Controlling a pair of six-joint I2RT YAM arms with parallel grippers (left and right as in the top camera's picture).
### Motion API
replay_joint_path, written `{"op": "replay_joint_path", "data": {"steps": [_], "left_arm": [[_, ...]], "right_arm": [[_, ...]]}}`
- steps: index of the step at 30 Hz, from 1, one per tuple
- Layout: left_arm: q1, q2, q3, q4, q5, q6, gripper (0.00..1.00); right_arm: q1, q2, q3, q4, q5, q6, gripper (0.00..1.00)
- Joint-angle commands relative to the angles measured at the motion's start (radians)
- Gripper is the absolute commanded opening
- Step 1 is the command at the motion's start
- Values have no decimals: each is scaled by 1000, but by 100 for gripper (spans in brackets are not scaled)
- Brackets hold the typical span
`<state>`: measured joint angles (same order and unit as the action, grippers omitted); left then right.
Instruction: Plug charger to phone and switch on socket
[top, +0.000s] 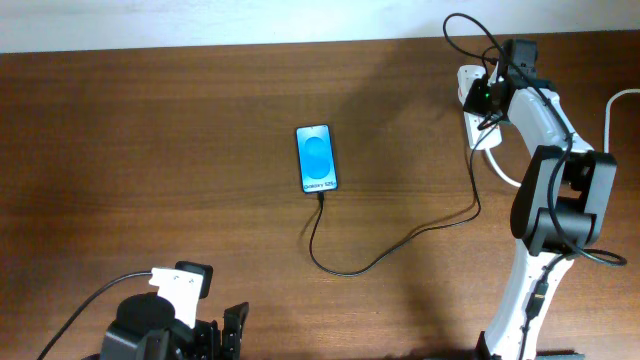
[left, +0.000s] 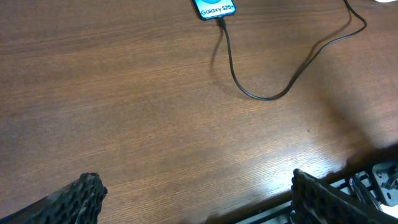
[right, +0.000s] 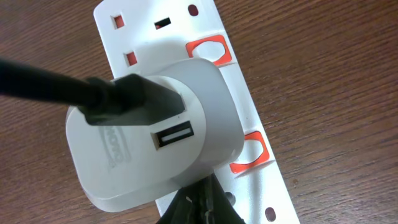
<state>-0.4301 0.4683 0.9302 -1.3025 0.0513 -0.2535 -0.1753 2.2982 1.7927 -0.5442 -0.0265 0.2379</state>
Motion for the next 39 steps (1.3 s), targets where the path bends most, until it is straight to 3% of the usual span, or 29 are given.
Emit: {"op": "replay_joint_path", "data": {"steps": [1, 13, 19, 30, 39], "left_arm": [[-2, -3, 0, -1, -4, 9, 99], [-2, -3, 0, -1, -4, 8, 99], [-2, -3, 0, -1, -4, 8, 99], [-2, -3, 0, -1, -4, 8, 99], [-2, -3, 0, -1, -4, 8, 99]], "right_arm": [[-5, -19, -11, 17, -6, 18, 4], [-10, -103, -6, -20, 11, 68, 4], [-10, -98, -7, -48, 129, 146, 4], [-10, -45, -8, -20, 132, 148, 4], [-16, -17, -9, -6, 110, -32, 4]]}}
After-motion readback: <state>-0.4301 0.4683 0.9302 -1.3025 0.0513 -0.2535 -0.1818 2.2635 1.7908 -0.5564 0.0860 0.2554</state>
